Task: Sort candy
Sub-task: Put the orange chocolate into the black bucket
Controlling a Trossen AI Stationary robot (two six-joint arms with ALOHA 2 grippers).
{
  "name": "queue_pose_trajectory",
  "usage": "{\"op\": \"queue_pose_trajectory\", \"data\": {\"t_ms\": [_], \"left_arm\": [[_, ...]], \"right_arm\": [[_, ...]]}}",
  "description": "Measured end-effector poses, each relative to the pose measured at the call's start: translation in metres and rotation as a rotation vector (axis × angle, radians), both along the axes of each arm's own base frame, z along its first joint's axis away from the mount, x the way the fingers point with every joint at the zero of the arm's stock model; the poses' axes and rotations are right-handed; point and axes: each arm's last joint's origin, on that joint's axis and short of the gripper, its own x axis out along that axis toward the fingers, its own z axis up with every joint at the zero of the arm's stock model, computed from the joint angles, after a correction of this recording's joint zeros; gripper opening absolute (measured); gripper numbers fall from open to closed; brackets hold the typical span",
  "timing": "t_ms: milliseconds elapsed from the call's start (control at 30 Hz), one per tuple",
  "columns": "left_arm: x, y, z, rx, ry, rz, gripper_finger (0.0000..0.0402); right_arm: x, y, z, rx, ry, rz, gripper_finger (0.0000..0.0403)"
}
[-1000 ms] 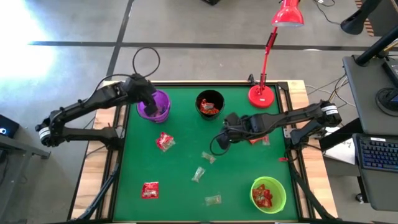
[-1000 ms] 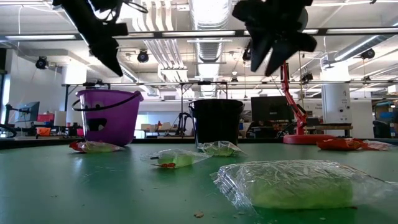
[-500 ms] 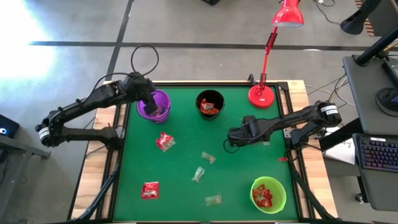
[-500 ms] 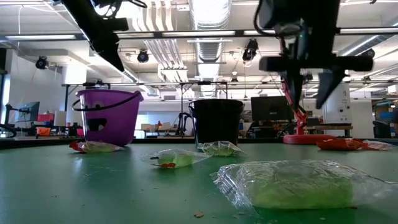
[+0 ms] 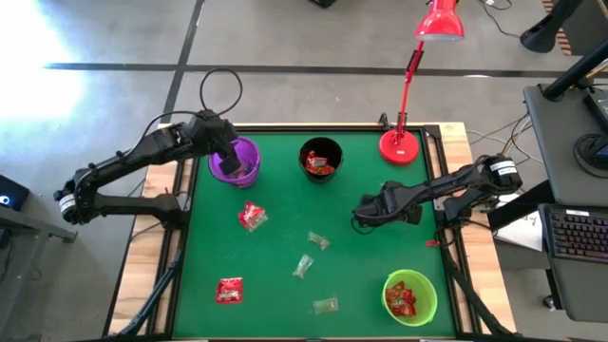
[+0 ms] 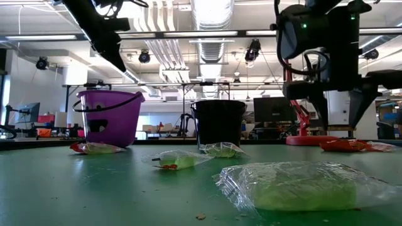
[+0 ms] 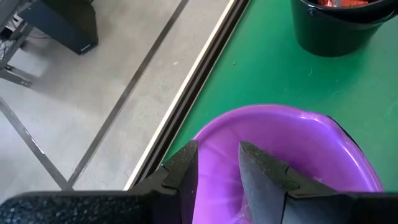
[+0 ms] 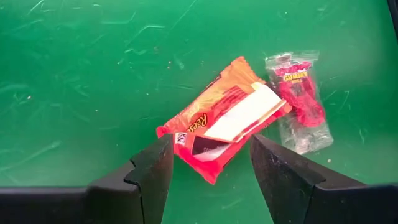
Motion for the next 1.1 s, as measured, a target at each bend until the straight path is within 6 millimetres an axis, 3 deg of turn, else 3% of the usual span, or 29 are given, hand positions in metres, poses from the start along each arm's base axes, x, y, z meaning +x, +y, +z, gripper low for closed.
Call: {"op": "queue_pose_trajectory", "data": {"t_ms": [800, 933, 1100], "left_arm": [[0.000, 0.000, 0.000, -0.022, -0.024, 0.030, 0.0098], [0.000, 0.000, 0.000, -0.024, -0.025, 0.028, 0.0098], [0.000, 0.000, -0.001, -0.026, -0.022, 0.029, 0.0098]], "right_arm": [[-0.025, -0.003, -0.036, -0.017, 0.021, -0.087, 0.0204], [-0.024, -0.003, -0.037, -0.026, 0.007, -0.075, 0.0171], [-0.024, -0.003, -0.038, -0.030, 0.010, -0.058, 0.0091]]}}
